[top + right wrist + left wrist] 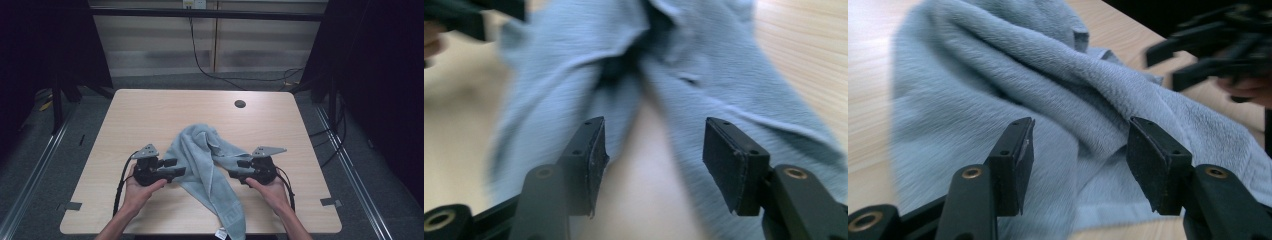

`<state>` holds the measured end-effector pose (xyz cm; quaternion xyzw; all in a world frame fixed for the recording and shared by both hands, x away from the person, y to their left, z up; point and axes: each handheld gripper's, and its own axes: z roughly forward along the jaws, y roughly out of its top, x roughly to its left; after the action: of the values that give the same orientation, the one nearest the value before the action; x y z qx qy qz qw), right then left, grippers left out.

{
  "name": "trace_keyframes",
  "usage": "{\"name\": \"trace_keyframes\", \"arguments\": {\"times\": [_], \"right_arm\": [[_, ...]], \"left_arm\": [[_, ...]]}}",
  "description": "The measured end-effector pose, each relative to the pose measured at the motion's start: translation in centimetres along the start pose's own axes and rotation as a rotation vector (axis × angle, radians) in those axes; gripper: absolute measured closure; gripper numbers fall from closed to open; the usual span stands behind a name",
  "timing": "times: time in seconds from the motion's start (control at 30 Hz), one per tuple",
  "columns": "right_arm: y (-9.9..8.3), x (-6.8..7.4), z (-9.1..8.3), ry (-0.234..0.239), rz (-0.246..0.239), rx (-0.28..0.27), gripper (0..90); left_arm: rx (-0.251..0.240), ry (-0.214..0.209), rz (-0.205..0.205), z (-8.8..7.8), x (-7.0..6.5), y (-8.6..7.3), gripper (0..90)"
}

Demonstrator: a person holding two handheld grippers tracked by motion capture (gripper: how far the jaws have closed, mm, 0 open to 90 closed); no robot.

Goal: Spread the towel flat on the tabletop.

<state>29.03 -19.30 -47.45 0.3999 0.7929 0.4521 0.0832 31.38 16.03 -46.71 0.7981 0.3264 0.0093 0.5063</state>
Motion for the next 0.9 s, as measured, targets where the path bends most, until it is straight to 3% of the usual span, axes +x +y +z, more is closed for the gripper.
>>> {"name": "trace_keyframes", "arguments": {"times": [0.03, 0.1, 0.13, 0.33, 0.37, 0.4, 0.43, 0.5, 0.53, 0.67, 0.9], "right_arm": [[0.2, -1.0, 1.1, -0.034, 0.003, 0.013, 40.4], [0.3, -1.4, 1.7, -0.035, 0.018, 0.012, 39.4], [0.5, -2.0, 2.8, -0.06, 0.008, 0.016, 38.6], [-0.1, -2.2, 4.6, -0.081, -0.005, 0.066, 37.1], [-0.3, -1.8, 5.0, -0.116, -0.029, 0.063, 41.7], [-0.3, -1.8, 5.0, -0.116, -0.029, 0.063, 41.7], [-0.2, -1.6, 5.0, -0.139, -0.041, 0.07, 47.7], [-0.3, -1.3, 4.9, -0.166, -0.07, 0.076, 60.4], [-0.3, -1.3, 4.7, -0.17, -0.056, 0.085, 66.9], [-0.1, -1.6, 3.8, -0.174, -0.028, 0.075, 80.4], [1.4, -2.2, 0.6, -0.193, -0.006, -0.018, 82.2]], "left_arm": [[0.009, 0.002, 0.009, 0.4, 0.0, 0.0, 41.3], [0.023, 0.015, 0.001, 1.2, 0.2, -0.1, 38.4], [0.052, 0.027, 0.017, 1.8, 0.3, -0.5, 36.8], [0.11, 0.066, 0.045, 3.2, 0.3, -1.7, 35.0], [0.12, 0.085, 0.058, 3.3, 0.3, -1.8, 44.2], [0.125, 0.116, 0.078, 3.3, 0.3, -1.9, 44.2], [0.129, 0.138, 0.098, 3.3, 0.2, -2.0, 51.7], [0.13, 0.155, 0.105, 3.0, 0.5, -2.1, 65.1], [0.129, 0.151, 0.099, 2.8, 0.6, -2.1, 73.1], [0.068, 0.135, 0.068, 1.3, 1.3, -1.7, 83.0], [-0.089, 0.124, 0.009, -2.6, 1.8, -0.2, 84.9]]}}
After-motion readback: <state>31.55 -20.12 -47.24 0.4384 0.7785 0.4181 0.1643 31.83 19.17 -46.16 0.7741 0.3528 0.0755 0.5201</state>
